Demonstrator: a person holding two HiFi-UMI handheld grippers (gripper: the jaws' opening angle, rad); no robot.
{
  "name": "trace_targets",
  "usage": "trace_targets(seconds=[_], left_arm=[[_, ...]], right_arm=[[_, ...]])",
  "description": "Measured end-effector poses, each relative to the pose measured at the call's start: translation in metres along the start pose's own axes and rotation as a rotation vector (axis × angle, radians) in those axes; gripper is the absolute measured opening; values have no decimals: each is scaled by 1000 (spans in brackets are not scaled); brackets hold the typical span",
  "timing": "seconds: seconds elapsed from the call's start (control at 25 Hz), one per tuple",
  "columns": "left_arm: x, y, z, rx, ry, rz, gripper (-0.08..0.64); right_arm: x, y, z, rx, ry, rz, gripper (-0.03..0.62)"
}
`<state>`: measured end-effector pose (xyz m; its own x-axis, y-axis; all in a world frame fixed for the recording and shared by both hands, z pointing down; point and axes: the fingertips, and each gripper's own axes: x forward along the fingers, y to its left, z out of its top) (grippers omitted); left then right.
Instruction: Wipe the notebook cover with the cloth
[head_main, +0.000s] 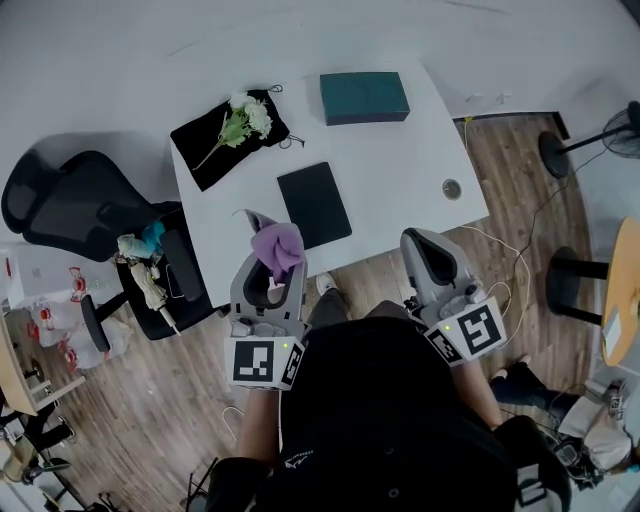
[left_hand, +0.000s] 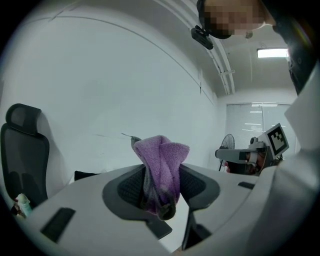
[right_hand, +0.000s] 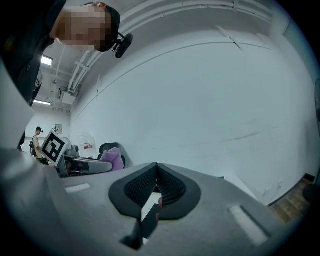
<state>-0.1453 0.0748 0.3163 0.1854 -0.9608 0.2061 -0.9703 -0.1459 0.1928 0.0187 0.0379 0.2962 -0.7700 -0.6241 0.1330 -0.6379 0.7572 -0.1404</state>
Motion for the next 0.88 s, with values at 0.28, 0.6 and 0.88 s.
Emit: trace_targets(seconds=[0.28, 0.6, 0.88], left_arm=[[16, 11, -7, -6, 27, -32, 178], [33, 15, -24, -28, 64, -58, 178], [61, 16, -30, -31, 84, -47, 178]], right_arm=[[18, 5, 3, -10, -4, -4, 5], [28, 5, 1, -18, 10, -4, 6], [47, -10, 0, -26, 26, 33, 5]])
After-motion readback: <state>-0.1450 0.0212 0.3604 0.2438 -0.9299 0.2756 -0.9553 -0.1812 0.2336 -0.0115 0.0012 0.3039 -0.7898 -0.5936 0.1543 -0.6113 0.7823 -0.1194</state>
